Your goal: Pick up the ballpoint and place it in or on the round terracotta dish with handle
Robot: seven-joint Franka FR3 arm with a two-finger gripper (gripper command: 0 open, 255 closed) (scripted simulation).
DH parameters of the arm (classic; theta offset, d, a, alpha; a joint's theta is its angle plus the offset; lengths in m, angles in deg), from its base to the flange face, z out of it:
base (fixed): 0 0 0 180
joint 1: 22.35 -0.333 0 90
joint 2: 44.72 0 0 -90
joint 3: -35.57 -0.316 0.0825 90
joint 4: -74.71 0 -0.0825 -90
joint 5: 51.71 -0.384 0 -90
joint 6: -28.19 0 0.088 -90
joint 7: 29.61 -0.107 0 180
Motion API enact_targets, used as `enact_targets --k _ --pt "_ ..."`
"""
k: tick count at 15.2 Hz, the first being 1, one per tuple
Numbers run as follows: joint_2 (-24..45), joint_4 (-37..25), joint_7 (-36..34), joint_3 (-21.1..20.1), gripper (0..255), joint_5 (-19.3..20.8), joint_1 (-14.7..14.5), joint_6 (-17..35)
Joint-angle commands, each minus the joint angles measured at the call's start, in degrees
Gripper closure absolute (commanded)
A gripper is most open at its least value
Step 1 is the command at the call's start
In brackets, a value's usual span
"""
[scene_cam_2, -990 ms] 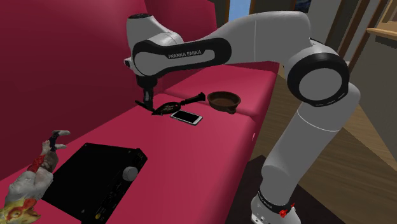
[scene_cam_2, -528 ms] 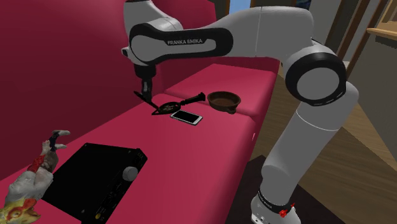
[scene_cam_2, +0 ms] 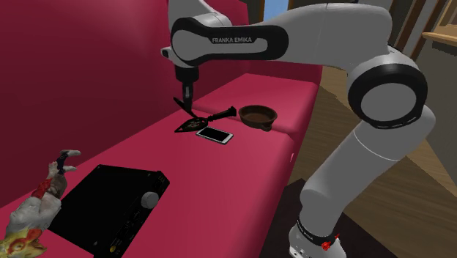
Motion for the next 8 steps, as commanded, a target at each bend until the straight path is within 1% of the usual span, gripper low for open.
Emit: enact_targets --k 1,8 --pt "-3.2 3.3 3.0 2.2 255 -1.0 0.5 0.4" --pt "-11.9 11.3 12.9 9.9 255 -2.0 2.3 0.0"
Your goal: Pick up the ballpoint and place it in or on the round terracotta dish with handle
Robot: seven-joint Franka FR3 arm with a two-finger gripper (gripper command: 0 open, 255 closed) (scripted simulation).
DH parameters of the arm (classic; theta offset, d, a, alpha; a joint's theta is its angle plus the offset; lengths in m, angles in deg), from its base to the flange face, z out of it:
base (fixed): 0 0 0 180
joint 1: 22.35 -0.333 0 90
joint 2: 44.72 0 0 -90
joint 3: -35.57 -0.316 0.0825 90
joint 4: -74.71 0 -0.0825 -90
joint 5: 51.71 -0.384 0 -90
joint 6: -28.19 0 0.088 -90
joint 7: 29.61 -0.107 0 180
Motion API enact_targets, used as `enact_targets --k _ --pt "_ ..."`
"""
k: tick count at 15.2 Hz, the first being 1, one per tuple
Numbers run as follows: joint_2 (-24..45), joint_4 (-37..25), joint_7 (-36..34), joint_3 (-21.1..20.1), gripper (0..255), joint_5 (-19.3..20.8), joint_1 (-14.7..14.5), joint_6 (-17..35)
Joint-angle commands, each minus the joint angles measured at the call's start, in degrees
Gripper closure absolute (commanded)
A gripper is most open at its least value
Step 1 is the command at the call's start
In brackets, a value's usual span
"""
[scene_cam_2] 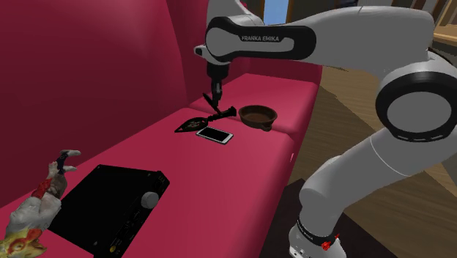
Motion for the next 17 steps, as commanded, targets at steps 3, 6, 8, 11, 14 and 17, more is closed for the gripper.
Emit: enact_targets --k 3,6,8,11,14,17 --pt "-4.0 3.0 5.5 4.4 255 0.3 1.1 -0.9" --pt "-6.4 4.9 9.6 7.8 255 1.1 2.1 -1.4" --pt "-7.7 5.8 12.3 10.1 255 1.7 2.7 -1.7" --pt "-9.2 6.7 16.4 13.6 255 2.8 3.8 -2.3" --pt "-10.3 7.0 21.2 17.7 255 4.2 5.1 -2.8" --pt "-11.0 9.8 21.1 17.8 255 4.3 5.2 -0.7"
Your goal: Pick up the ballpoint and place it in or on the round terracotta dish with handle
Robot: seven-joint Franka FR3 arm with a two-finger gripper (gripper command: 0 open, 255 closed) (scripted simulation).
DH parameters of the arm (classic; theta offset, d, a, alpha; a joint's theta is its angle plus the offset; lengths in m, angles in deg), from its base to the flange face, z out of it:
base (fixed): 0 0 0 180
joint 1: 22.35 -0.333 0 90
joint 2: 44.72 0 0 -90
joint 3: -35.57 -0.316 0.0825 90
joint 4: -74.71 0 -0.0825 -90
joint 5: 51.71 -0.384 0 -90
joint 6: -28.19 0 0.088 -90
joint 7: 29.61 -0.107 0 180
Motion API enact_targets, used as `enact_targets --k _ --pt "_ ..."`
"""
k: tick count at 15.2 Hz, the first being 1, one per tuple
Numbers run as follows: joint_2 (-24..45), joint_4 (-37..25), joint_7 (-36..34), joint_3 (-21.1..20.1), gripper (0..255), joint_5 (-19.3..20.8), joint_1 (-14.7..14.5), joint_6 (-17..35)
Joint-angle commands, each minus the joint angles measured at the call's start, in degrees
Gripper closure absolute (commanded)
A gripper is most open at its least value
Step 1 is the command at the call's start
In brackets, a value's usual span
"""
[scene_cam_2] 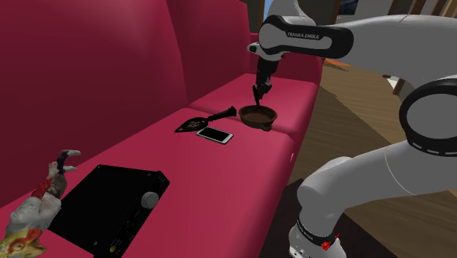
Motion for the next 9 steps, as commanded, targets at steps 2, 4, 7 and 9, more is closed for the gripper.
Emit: enact_targets --k 2,4,7,9 --pt "-0.7 2.7 0.1 0.2 255 0.1 0.1 2.1" --pt "-1.0 4.5 0.1 0.2 255 0.2 0.1 3.5" --pt "-1.5 7.1 0.0 0.3 255 0.3 0.2 5.7" --pt "-1.7 8.8 0.0 0.4 255 0.4 0.3 7.2"
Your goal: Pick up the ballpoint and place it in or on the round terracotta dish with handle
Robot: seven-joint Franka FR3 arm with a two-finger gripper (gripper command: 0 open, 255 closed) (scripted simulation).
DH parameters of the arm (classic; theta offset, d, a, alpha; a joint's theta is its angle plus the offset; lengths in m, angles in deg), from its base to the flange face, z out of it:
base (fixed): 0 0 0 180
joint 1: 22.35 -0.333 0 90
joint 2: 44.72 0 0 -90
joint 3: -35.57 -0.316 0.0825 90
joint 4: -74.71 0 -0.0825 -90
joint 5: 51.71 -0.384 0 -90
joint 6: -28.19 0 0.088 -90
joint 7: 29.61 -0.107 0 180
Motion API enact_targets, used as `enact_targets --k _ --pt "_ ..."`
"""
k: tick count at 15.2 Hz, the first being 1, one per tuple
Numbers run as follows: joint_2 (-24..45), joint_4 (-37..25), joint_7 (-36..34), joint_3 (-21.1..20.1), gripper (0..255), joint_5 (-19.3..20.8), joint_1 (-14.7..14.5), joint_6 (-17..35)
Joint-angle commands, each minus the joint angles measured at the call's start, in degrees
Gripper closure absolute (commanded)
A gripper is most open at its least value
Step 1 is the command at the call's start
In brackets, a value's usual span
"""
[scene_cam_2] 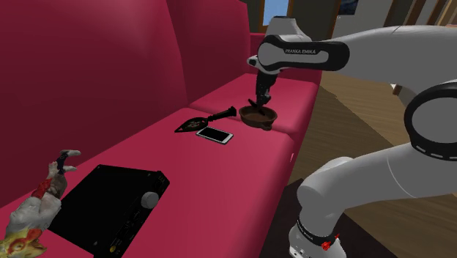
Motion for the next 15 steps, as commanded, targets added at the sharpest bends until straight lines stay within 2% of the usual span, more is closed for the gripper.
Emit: enact_targets --k 1,3,11,12,15 --pt "-0.1 1.6 -0.1 0.0 255 0.1 0.0 1.5" --pt "-0.3 3.2 -0.1 0.1 255 0.1 0.1 3.0" --pt "-0.3 3.4 -0.1 0.1 255 0.1 0.1 3.2" --pt "-0.3 3.4 -0.1 0.1 0 0.1 0.1 3.1" --pt "-0.3 3.4 -0.1 0.1 0 0.1 0.1 3.2"
